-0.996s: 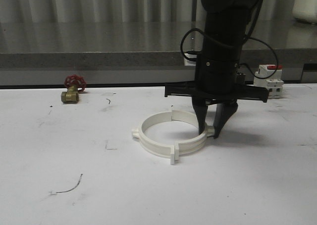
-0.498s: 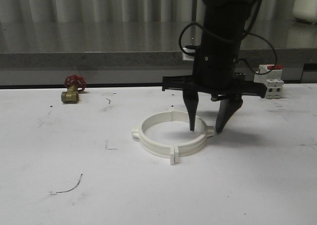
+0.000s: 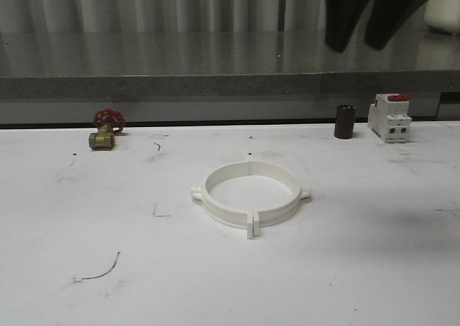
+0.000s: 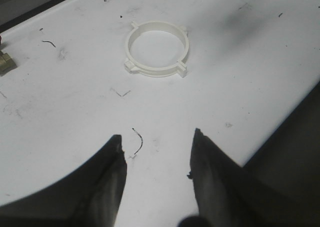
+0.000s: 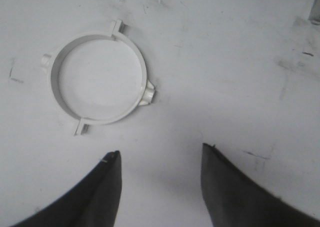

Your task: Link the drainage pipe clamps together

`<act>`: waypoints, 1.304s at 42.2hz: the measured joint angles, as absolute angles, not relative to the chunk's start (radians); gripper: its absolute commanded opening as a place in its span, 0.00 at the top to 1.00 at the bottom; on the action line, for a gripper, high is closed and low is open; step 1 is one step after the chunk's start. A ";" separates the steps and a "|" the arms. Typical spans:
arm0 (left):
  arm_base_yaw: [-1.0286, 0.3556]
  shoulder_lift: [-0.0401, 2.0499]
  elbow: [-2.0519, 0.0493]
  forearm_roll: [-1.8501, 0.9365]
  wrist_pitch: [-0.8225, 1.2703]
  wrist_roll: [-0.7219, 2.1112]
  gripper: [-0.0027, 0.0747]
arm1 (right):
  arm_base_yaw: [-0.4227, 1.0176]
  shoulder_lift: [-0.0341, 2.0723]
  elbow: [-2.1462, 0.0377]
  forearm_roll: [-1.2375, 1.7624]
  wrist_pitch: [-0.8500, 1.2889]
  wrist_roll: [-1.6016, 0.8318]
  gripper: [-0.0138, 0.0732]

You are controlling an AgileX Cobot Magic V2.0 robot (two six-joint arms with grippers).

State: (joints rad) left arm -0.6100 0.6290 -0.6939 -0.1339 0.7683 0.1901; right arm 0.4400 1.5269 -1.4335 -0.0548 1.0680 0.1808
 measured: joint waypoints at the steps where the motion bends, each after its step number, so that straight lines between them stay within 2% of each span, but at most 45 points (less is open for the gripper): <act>1: -0.610 0.629 -0.694 -0.134 0.768 0.190 0.58 | 0.440 1.483 -1.406 -0.055 1.068 0.169 0.38; 15: -0.610 0.629 -0.694 -0.134 0.768 0.190 0.58 | 0.440 1.007 -1.052 -0.055 0.987 0.110 0.38; 28: -0.610 0.629 -0.694 -0.134 0.768 0.190 0.58 | 0.440 0.700 -0.778 -0.055 0.981 0.110 0.38; 37: -0.610 0.629 -0.694 -0.134 0.768 0.190 0.58 | 0.440 0.595 -0.707 -0.055 0.981 0.109 0.39; 55: -0.610 0.629 -0.694 -0.134 0.768 0.190 0.58 | 0.440 0.589 -0.702 -0.055 0.979 0.109 0.39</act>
State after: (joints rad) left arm -0.6100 0.6290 -0.6939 -0.1339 0.7683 0.1901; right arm 0.4400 0.5892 -0.7018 -0.0553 0.9788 0.1094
